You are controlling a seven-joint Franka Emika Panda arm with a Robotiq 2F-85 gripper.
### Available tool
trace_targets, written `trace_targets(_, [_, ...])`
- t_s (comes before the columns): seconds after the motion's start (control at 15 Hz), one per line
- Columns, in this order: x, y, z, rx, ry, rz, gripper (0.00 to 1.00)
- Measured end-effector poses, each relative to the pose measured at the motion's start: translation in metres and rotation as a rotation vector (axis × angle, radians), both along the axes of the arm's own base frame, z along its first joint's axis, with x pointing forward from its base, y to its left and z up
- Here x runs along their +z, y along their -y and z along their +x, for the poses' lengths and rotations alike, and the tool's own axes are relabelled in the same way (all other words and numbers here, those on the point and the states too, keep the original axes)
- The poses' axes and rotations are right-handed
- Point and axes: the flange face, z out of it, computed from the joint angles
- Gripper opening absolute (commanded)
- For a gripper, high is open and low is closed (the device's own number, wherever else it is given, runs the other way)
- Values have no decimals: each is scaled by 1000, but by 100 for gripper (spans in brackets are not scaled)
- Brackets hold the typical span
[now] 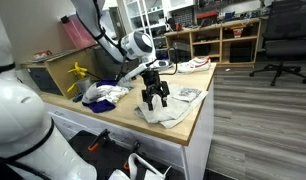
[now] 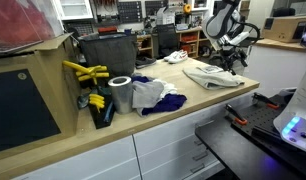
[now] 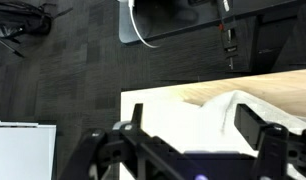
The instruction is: Fold the towel from left to right then move it to the left.
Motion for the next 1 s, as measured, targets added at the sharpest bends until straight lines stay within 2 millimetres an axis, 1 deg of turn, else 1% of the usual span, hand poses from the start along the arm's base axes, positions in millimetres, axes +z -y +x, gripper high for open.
trace_targets(0.4, [8, -2, 3, 24, 13, -11, 100])
trace_targets(0.53, [14, -5, 8, 34, 28, -9, 100])
trace_targets(0.73, [24, -16, 22, 98, 47, 7, 100])
trace_targets(0.87, [32, -23, 35, 163, 59, 10, 100])
trace_targets(1.0, [38, -26, 49, 213, 67, 8, 100])
